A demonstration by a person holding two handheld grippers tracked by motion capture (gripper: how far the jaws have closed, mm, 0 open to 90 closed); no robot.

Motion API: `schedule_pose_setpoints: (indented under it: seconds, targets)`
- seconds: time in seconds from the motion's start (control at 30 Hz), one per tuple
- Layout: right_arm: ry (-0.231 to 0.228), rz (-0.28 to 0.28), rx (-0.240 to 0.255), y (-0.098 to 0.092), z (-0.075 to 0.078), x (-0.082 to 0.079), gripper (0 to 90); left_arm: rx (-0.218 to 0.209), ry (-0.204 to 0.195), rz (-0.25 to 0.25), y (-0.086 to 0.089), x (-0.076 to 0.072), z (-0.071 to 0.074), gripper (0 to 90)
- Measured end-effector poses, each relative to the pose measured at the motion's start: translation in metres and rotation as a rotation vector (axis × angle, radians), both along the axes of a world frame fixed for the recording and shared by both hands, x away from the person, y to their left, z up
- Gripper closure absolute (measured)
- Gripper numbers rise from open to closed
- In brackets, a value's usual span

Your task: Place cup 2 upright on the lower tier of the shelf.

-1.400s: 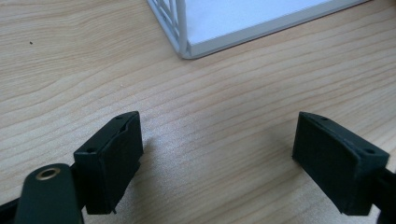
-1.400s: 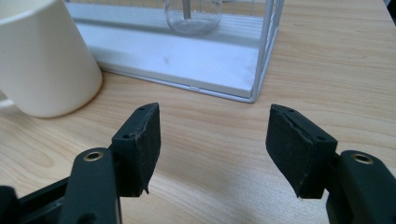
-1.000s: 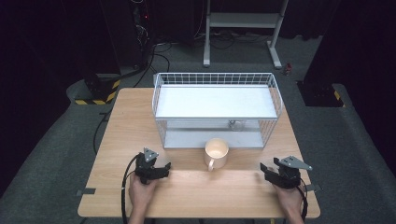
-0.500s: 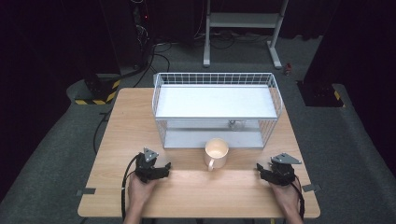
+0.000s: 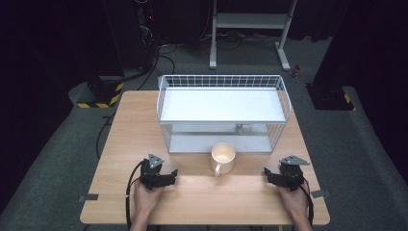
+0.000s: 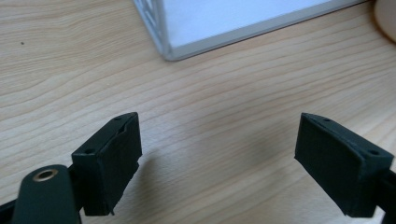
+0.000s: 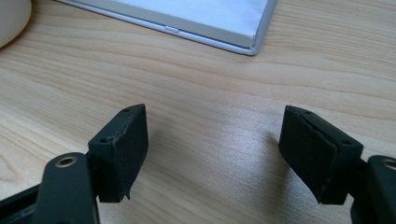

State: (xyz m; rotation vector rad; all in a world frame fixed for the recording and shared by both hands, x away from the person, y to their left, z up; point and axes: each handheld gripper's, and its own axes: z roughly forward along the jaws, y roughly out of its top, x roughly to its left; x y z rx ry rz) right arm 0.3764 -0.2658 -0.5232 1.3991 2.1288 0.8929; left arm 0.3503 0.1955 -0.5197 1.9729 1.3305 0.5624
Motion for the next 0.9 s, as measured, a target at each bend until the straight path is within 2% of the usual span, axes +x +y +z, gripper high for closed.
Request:
schedule_pose_setpoints:
  seconds: [0.13, 0.2, 0.3, 0.63, 0.8, 0.9]
  targets:
    - [0.002, -0.002, 0.002, 0.0, 0.0, 0.0, 24.1, -0.009, -0.014, -0.019, -0.005, -0.003, 0.004, 15.1]
    - [0.001, -0.002, 0.001, 0.0, 0.0, 0.0, 24.1, -0.026, -0.027, -0.035, -0.008, -0.005, 0.006, 15.2]
    - [0.001, -0.002, 0.001, 0.0, 0.0, 0.0, 24.1, -0.019, -0.037, -0.054, -0.013, -0.007, 0.006, 15.1]
    - [0.001, -0.003, 0.001, 0.0, 0.0, 0.0, 24.1, -0.055, -0.03, -0.105, -0.027, -0.013, 0.009, 14.8]
    - [0.002, -0.003, 0.002, 0.0, 0.0, 0.0, 24.1, -0.05, -0.035, -0.146, -0.036, -0.017, 0.01, 14.0]
    - [0.001, -0.003, 0.002, 0.0, 0.0, 0.0, 24.1, -0.061, -0.035, -0.159, -0.041, -0.018, 0.01, 13.6]
